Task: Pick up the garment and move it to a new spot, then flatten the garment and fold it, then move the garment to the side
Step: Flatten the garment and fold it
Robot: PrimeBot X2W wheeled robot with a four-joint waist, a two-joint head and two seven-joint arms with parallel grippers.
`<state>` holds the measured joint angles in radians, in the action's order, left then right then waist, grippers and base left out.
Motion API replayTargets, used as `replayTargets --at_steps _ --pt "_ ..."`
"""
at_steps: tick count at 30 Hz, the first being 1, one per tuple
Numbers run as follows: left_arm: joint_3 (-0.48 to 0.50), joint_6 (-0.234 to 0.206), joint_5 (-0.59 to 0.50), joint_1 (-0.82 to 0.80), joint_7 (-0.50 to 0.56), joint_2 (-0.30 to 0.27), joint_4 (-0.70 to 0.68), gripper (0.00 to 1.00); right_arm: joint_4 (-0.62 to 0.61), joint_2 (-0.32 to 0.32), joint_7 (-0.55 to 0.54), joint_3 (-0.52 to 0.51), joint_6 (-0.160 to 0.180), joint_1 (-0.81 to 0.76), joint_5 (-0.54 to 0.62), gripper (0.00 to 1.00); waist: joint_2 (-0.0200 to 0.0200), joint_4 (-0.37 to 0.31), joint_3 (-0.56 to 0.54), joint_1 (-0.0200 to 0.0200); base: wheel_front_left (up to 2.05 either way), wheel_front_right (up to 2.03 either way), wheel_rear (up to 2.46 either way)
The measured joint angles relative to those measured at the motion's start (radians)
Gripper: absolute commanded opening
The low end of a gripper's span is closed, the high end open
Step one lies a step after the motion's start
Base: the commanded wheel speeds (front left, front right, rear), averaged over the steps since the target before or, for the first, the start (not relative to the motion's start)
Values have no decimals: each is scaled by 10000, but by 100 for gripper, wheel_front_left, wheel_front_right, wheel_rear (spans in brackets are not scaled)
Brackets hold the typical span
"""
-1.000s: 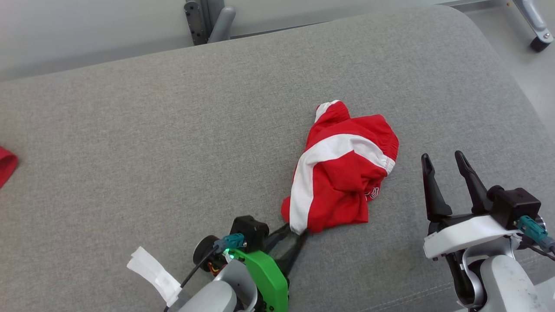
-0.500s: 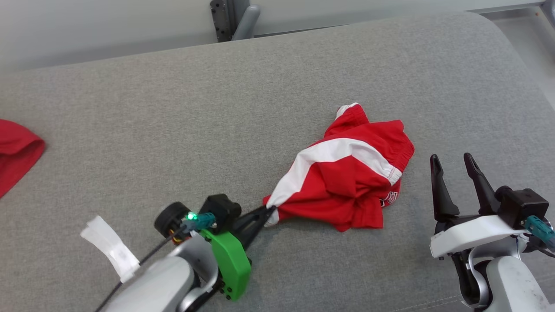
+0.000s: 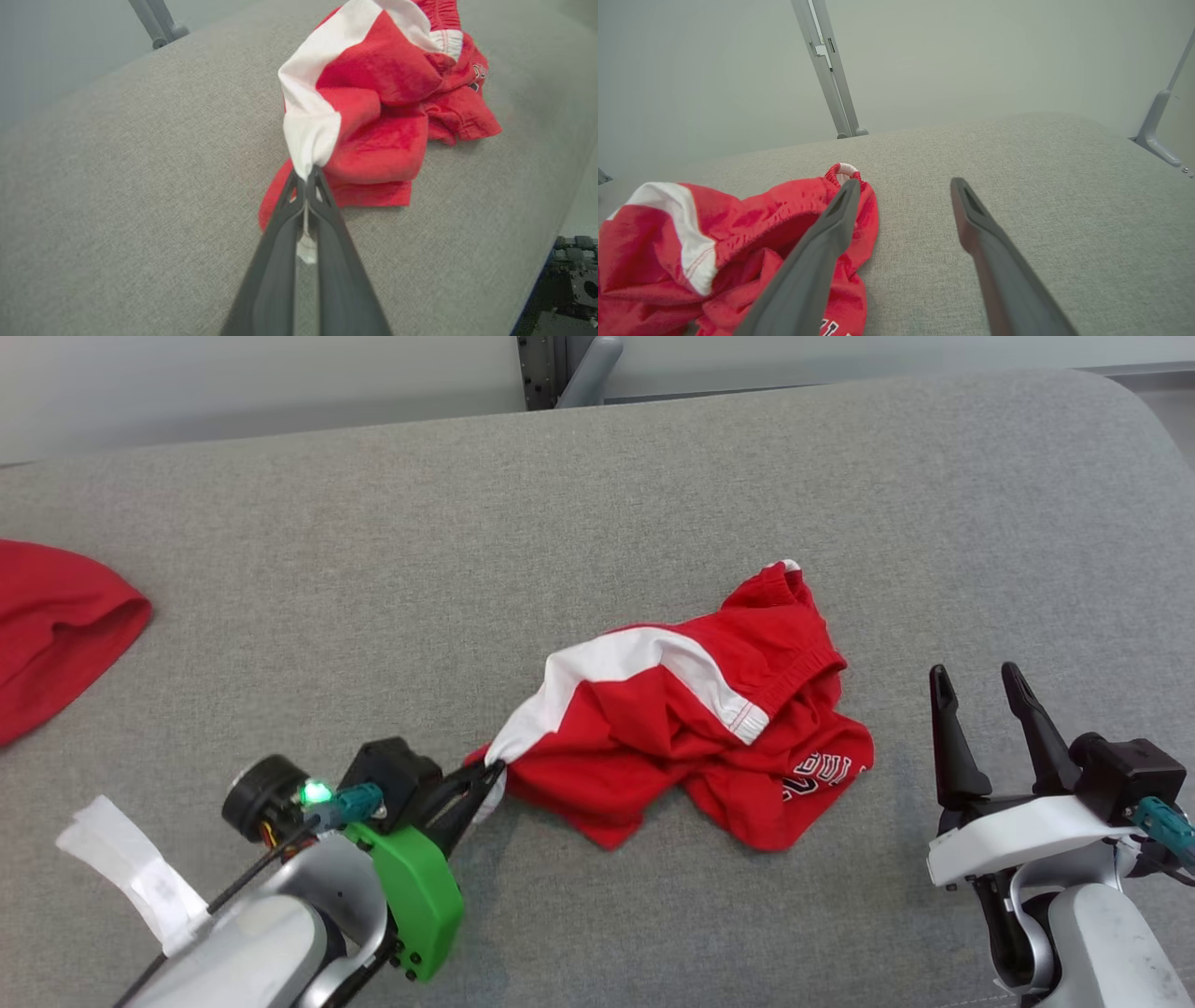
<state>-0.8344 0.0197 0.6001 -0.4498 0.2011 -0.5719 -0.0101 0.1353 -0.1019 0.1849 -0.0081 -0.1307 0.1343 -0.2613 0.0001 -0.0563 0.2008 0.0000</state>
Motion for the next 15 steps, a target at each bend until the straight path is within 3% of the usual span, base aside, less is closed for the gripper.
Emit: replayTargets --at_steps 2,3,4,5,6,15 --pt "31 -94 282 317 -284 291 487 0 23 15 0 25 0 49 -17 100 0 -6 54 0 0 0 0" --pt "31 -115 368 425 -420 451 761 7 33 25 0 31 0 76 -17 100 0 -16 73 0 0 0 0" --pt "61 -130 437 514 -633 604 997 40 36 27 0 27 0 108 -19 100 0 -25 91 0 0 0 0" --pt "146 -142 579 581 -844 796 1246 82 42 21 -2 29 0 129 -19 100 0 -32 101 0 0 0 0" --pt "159 -148 698 615 -1014 959 1480 100 48 21 -4 33 0 139 -19 100 0 -37 102 0 0 0 0" --pt "1053 -673 1012 1017 -3099 1657 2117 100 -48 -17 -73 -63 0 123 17 100 0 -17 -64 0 0 0 0"
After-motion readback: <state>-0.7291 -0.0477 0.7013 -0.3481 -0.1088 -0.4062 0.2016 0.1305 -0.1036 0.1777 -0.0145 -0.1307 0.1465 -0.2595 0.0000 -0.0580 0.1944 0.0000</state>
